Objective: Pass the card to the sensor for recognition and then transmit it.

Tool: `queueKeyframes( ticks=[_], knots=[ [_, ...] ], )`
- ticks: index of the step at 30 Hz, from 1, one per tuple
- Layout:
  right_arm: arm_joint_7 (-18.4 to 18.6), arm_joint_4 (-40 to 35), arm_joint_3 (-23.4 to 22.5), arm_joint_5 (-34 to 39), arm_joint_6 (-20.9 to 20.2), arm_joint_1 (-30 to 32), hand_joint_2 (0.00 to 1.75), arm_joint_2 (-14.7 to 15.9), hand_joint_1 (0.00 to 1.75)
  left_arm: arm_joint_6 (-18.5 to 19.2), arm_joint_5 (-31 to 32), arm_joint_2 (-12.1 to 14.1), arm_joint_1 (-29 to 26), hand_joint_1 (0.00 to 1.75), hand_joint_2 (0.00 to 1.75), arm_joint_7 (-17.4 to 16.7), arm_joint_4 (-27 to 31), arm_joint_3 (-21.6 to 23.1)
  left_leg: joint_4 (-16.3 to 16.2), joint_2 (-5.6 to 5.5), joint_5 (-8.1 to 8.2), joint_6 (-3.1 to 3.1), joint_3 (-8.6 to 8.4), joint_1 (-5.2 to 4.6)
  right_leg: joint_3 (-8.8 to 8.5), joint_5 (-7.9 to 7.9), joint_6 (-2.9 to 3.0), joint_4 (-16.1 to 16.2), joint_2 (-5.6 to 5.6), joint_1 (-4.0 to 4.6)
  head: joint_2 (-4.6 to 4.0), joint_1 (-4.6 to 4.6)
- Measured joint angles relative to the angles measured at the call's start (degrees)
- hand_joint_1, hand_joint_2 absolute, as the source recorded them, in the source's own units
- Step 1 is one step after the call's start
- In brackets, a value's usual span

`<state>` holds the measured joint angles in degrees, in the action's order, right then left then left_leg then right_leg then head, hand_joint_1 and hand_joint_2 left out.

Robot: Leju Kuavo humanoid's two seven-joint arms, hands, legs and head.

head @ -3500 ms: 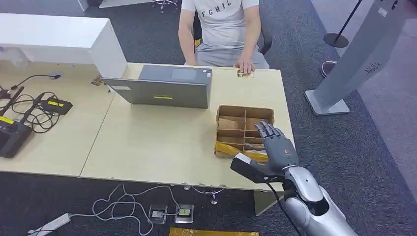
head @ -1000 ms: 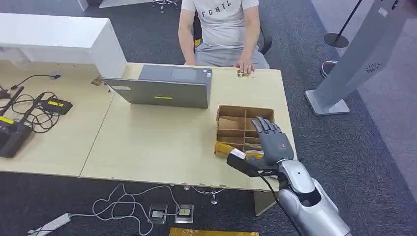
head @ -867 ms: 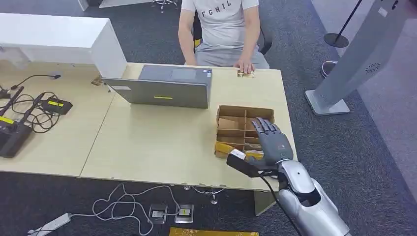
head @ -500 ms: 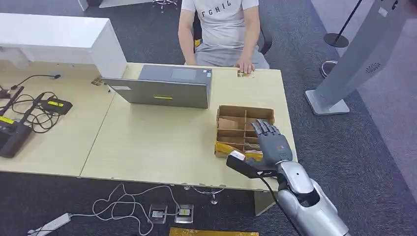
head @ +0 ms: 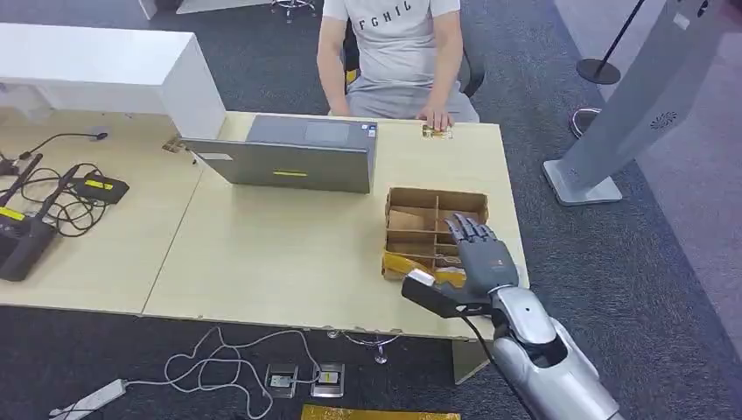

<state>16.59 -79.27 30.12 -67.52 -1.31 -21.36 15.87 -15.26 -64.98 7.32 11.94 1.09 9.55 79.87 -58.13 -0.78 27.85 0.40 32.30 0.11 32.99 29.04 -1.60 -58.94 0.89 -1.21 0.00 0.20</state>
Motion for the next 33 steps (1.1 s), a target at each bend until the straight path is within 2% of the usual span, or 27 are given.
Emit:
queueKeyframes(
  ticks=[9,10,11,33],
  knots=[
    [-0.6,2.1,0.5,-0.2,1.4,-1.1,1.75,-0.5,0.0,-0.3,-0.5,0.0,0.0,0.0,0.0,0.0,0.0,0.0,0.0,0.0,0.0,0.0,0.0,0.0,-0.01,0.0,0.0,0.0,0.0,0.0,0.0,0.0],
    [-0.7,2.4,0.6,-0.2,1.4,-1.3,1.75,-0.5,1.45,-0.3,-0.5,0.0,0.0,0.0,0.0,0.0,0.0,0.0,0.0,0.0,0.0,0.0,0.0,0.0,0.0,0.0,0.0,0.0,0.0,0.0,0.0,0.0],
    [-0.8,2.7,0.7,-0.3,1.6,-1.4,1.75,-0.6,1.73,-0.3,-0.5,0.0,0.0,0.0,0.0,0.0,0.0,0.0,0.0,0.0,0.0,0.0,0.0,0.0,0.0,0.0,0.0,0.0,0.01,0.0,0.0,0.0],
    [-0.9,6.5,0.9,-2.5,1.8,-2.5,1.75,-1.1,1.75,-0.3,-0.6,0.3,-0.2,0.0,0.0,0.0,0.0,0.0,0.0,0.0,0.0,0.0,0.0,0.0,0.0,0.0,0.0,0.0,0.0,0.0,0.0,0.0]
  ],
)
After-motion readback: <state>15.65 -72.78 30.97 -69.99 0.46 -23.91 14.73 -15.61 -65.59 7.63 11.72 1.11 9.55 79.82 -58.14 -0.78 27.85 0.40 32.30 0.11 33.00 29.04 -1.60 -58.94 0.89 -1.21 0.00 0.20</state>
